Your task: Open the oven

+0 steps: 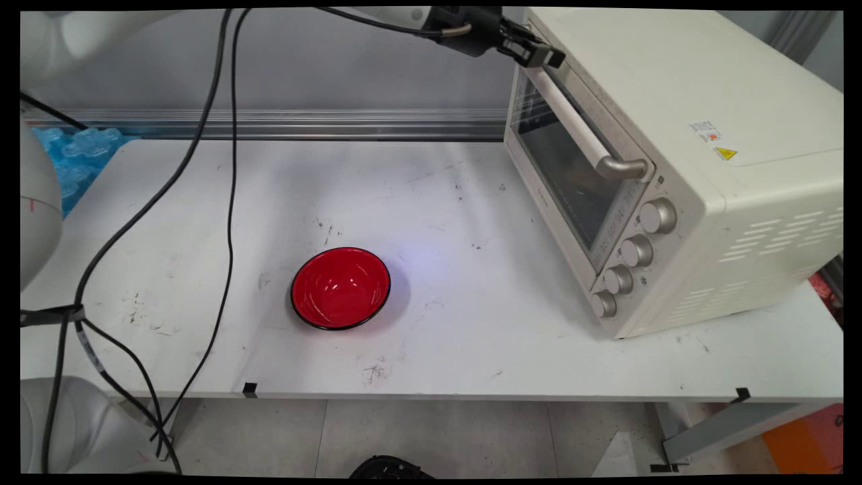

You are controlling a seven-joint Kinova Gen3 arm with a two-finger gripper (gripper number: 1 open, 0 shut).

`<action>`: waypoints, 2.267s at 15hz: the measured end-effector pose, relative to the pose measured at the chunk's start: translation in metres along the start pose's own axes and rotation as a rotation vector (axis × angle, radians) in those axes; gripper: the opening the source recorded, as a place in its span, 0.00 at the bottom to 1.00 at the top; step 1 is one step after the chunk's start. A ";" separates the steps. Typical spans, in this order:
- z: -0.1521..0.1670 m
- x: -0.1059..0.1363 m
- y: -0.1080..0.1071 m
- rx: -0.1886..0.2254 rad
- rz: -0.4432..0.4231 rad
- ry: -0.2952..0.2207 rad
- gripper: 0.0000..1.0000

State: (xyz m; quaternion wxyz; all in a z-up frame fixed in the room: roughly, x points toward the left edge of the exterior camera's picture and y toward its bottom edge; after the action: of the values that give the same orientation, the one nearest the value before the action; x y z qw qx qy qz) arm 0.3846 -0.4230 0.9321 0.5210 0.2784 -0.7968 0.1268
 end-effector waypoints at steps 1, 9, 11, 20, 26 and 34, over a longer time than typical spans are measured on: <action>0.004 0.000 0.000 -0.002 0.000 0.002 0.00; 0.012 -0.001 0.000 -0.009 0.005 -0.004 0.00; 0.012 -0.003 -0.001 -0.011 0.009 -0.010 0.00; 0.004 -0.013 -0.003 -0.017 0.025 -0.040 0.00; -0.010 -0.018 -0.007 -0.026 0.040 -0.071 0.00; -0.031 -0.018 -0.008 -0.040 0.059 -0.153 0.00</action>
State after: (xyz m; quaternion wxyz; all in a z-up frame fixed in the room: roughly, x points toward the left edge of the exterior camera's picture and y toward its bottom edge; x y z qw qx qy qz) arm 0.4184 -0.4086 0.9289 0.4600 0.2534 -0.8446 0.1044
